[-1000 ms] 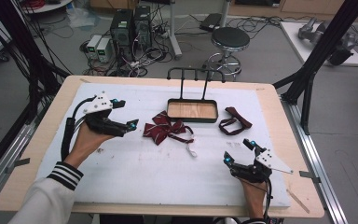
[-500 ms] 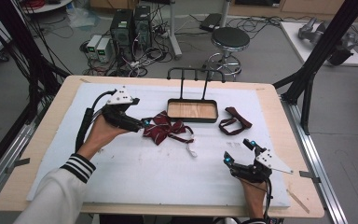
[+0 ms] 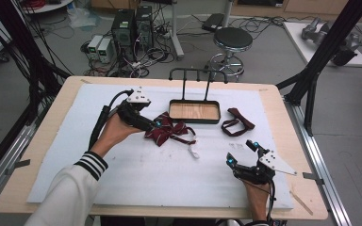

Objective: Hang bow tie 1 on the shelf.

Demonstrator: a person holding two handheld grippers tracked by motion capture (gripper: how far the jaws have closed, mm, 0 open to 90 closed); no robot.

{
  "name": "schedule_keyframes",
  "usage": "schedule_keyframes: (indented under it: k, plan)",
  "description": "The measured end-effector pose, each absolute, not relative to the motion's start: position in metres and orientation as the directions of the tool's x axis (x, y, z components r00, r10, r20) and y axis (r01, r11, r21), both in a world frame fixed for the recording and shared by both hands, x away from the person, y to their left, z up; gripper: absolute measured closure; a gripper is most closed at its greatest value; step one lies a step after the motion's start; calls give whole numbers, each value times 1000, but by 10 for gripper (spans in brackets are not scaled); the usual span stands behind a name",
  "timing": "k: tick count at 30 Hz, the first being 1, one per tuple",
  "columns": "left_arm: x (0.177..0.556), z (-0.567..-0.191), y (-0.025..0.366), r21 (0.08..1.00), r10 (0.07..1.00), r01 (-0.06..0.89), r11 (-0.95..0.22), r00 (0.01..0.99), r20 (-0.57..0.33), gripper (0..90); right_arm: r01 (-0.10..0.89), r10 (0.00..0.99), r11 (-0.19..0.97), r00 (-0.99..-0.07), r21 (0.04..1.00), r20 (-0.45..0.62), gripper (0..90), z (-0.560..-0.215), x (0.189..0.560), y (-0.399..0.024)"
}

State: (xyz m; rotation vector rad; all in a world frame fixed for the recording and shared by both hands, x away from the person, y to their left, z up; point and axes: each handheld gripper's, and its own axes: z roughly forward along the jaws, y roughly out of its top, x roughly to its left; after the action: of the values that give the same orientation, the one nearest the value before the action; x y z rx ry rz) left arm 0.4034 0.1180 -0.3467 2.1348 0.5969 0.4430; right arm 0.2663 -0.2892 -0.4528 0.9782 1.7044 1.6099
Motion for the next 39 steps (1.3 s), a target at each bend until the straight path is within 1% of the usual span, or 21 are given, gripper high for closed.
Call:
schedule_keyframes:
  k: [5, 14, 16, 19, 24, 29, 34, 39]
  plan:
    - [409, -356, 104, 778, 542, 273, -566, 834, 102, 155, 106, 829, 0, -556, 994, 60, 79, -453, 266, -289]
    - [415, -362, 86, 746, 524, 290, -600, 847, 92, 159, 103, 831, -1, -554, 995, 58, 79, -453, 266, -289]
    - [417, -364, 83, 733, 528, 302, -609, 845, 91, 163, 103, 831, -1, -553, 995, 58, 79, -453, 266, -289]
    - [422, -369, 80, 705, 550, 348, -618, 832, 71, 179, 104, 830, -3, -554, 995, 60, 79, -453, 266, -289]
    - [427, -378, 75, 675, 574, 397, -621, 818, 47, 183, 104, 831, -4, -553, 995, 61, 79, -453, 266, -289]
    - [431, -386, 68, 625, 601, 452, -636, 798, 35, 184, 106, 831, -4, -553, 994, 62, 79, -453, 266, -290]
    - [433, -389, 63, 593, 601, 469, -654, 799, 31, 197, 106, 831, -6, -553, 994, 64, 79, -453, 266, -290]
    - [434, -391, 56, 574, 603, 489, -657, 797, 12, 245, 105, 831, -4, -554, 994, 62, 79, -453, 266, -290]
